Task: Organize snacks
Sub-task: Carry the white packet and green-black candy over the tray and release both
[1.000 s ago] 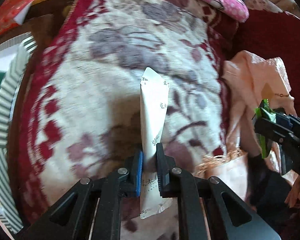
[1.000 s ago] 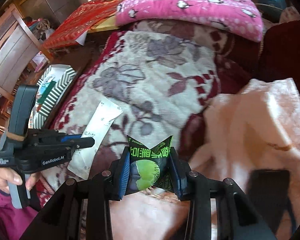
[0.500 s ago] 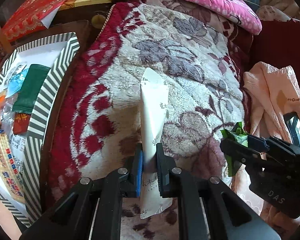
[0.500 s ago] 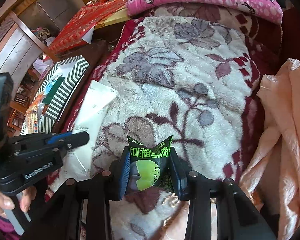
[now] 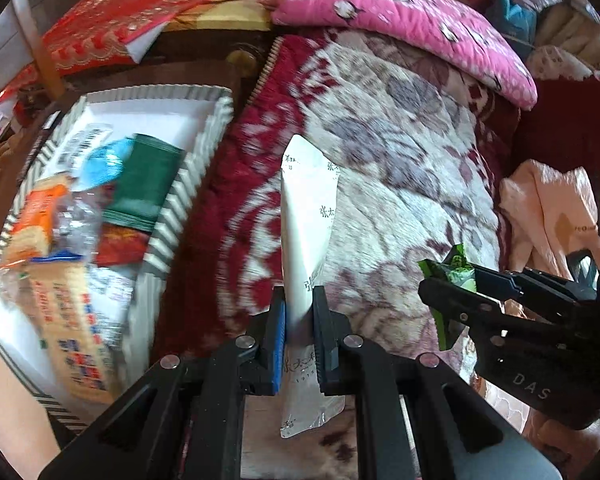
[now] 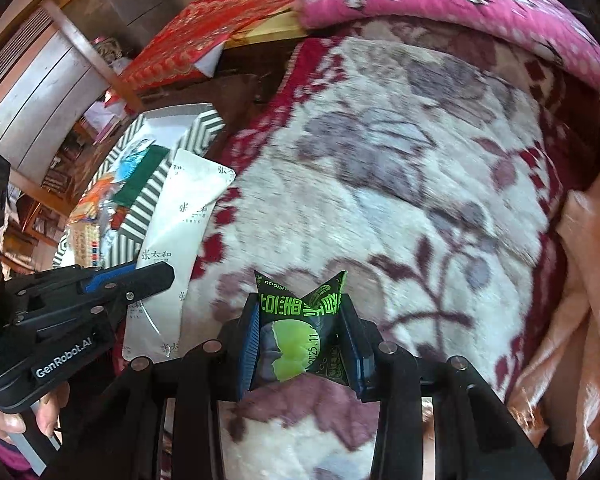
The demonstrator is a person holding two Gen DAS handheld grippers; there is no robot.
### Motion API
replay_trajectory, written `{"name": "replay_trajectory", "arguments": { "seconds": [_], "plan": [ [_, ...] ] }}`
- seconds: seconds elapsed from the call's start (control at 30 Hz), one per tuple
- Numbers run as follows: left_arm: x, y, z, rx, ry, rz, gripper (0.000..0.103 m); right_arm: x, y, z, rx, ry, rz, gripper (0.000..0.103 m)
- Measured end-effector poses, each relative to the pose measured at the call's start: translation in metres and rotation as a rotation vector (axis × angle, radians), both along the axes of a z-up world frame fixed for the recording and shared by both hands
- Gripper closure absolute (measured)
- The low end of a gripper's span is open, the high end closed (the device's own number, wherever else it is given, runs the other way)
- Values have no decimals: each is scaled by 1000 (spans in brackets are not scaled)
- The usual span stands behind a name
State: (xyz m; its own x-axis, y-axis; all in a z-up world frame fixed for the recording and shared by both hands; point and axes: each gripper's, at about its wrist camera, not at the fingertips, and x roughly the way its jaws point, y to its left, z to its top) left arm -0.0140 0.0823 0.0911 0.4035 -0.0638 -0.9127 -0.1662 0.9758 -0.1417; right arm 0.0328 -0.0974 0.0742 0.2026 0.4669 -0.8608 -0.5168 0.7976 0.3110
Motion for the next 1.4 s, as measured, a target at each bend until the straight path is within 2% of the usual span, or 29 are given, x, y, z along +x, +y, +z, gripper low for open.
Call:
{"name": "replay_trajectory", "arguments": {
  "seconds": [0.63,0.97,1.23,1.4],
  "plan": [
    [-31,124,35,9,-62,206,91,-1,144,30,-7,-52,243,63],
    [-45,190,28,-24,-39,319,91,-5,218,27,-36,-61,348,62],
    [-47,205,13,-38,-14,349,91,-3,252,11,-59,-53,355,62],
    [-47,203,9,-22,-14,350,90,0,265,7,-39,-40,339,61]
  ]
}}
